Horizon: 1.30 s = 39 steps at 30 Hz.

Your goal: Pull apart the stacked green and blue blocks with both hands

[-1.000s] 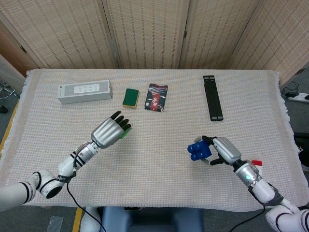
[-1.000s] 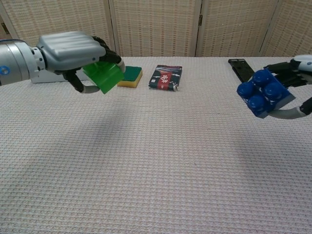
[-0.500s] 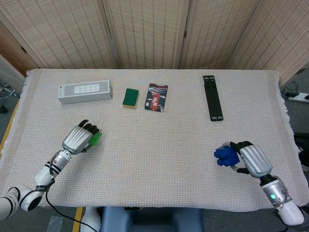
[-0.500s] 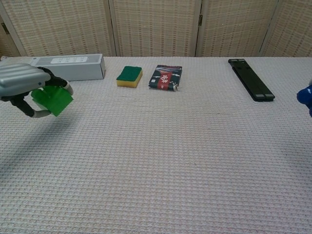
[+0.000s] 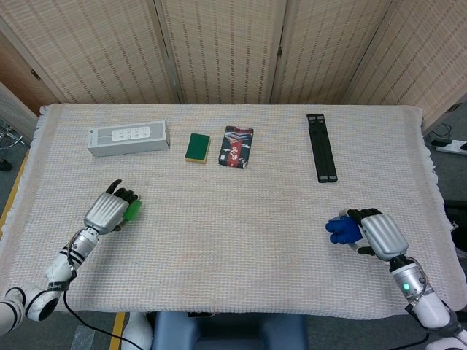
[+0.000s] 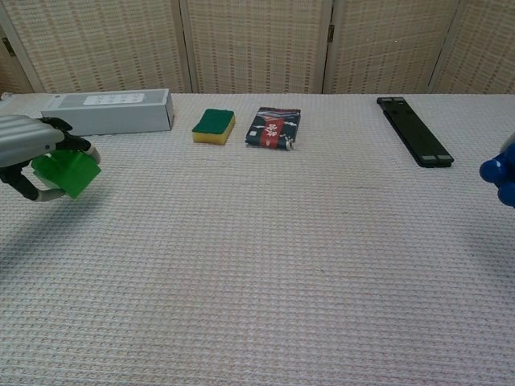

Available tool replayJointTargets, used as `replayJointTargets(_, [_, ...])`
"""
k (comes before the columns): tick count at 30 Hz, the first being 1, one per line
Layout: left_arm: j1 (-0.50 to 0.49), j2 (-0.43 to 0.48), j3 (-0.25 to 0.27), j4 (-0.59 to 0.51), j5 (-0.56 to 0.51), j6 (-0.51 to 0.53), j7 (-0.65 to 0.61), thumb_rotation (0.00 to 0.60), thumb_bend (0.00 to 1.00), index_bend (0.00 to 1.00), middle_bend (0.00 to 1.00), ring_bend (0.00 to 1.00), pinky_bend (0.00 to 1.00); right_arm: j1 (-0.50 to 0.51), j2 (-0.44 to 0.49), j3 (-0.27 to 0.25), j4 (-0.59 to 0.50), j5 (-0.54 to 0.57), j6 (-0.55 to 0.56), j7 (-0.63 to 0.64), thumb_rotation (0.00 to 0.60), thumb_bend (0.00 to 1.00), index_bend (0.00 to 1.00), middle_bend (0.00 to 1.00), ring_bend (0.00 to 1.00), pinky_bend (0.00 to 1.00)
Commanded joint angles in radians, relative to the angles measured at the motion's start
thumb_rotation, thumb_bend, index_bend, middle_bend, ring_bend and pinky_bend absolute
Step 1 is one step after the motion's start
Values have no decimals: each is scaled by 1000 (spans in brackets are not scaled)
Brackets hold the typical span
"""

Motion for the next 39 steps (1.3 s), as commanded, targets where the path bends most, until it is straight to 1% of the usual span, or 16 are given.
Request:
replayJointTargets(1, [4, 7, -11, -12, -35, -37, 18, 600, 415, 216, 340, 174, 43, 8, -7, 11, -1, -11, -7, 13, 600, 366, 216, 195, 229, 259])
replayJointTargets(2, [3, 14, -14, -23, -50, -58, 24, 600, 414, 143, 265, 126, 22, 11, -5, 12, -5, -14, -10, 12, 600, 366, 143, 143, 189, 239])
replayJointTargets(4, [-2, 31, -20, -55, -80, -99, 37, 600, 390, 50, 161, 62, 2, 14, 0, 15, -16, -16, -17, 1, 600, 366, 31, 46, 109, 204])
replayJointTargets(6, [-6, 43, -27, -82, -101, -121, 50, 600, 335, 2, 77, 13, 0, 17, 6, 17, -29, -10, -29, -23, 600, 366, 0, 3, 51, 175])
replayJointTargets(9, [-9, 50, -35, -107, -111, -129, 69, 600, 278, 0, 48, 1, 0, 18, 15, 20, -46, 1, -45, -46, 600, 366, 0, 0, 4, 135])
replayJointTargets(14, [-11, 62, -48, -141, -121, -129, 84, 600, 260, 0, 36, 0, 0, 16, 29, 28, -68, 13, -54, -50, 600, 366, 0, 0, 0, 111])
replayJointTargets(17, [-9, 84, -54, -182, -123, -122, 87, 600, 261, 0, 33, 0, 0, 4, 42, 35, -82, 14, -34, -46, 600, 366, 0, 0, 0, 92])
replayJointTargets(20, [4, 134, -58, -266, -136, -105, 109, 600, 264, 0, 21, 0, 0, -24, 54, 44, -107, 25, 17, -94, 600, 366, 0, 0, 0, 40])
replayJointTargets(22, [28, 169, -56, -326, -127, -52, 132, 600, 266, 0, 11, 0, 0, -57, 48, 51, -127, 33, 78, -174, 600, 366, 0, 0, 0, 7])
replayJointTargets(25, [89, 193, -45, -392, -91, 59, 121, 600, 267, 2, 10, 0, 0, -113, 20, 51, -143, 32, 181, -321, 600, 366, 0, 0, 0, 0])
replayJointTargets(28, [159, 195, -15, -417, -44, 161, 91, 600, 267, 10, 10, 0, 0, -164, -13, 43, -151, 20, 269, -457, 600, 366, 0, 0, 0, 0])
replayJointTargets(31, [212, 190, 9, -423, -35, 215, 83, 600, 267, 13, 10, 0, 0, -196, -40, 39, -138, 2, 324, -513, 600, 366, 0, 0, 0, 0])
replayJointTargets(33, [270, 167, 33, -407, -16, 288, 85, 600, 267, 13, 10, 0, 0, -210, -51, 37, -147, -9, 345, -557, 600, 366, 0, 0, 0, 0])
replayJointTargets(35, [309, 144, 49, -384, 8, 333, 56, 600, 267, 13, 10, 0, 0, -214, -57, 36, -155, -2, 333, -571, 600, 366, 0, 0, 0, 0])
replayJointTargets(38, [327, 147, 61, -380, 33, 349, 64, 600, 269, 16, 10, 0, 0, -210, -55, 36, -169, 21, 293, -595, 600, 366, 0, 0, 0, 0])
replayJointTargets(39, [331, 149, 57, -389, 56, 374, 56, 600, 269, 20, 10, 0, 0, -207, -54, 37, -174, 28, 277, -598, 600, 365, 0, 0, 0, 0])
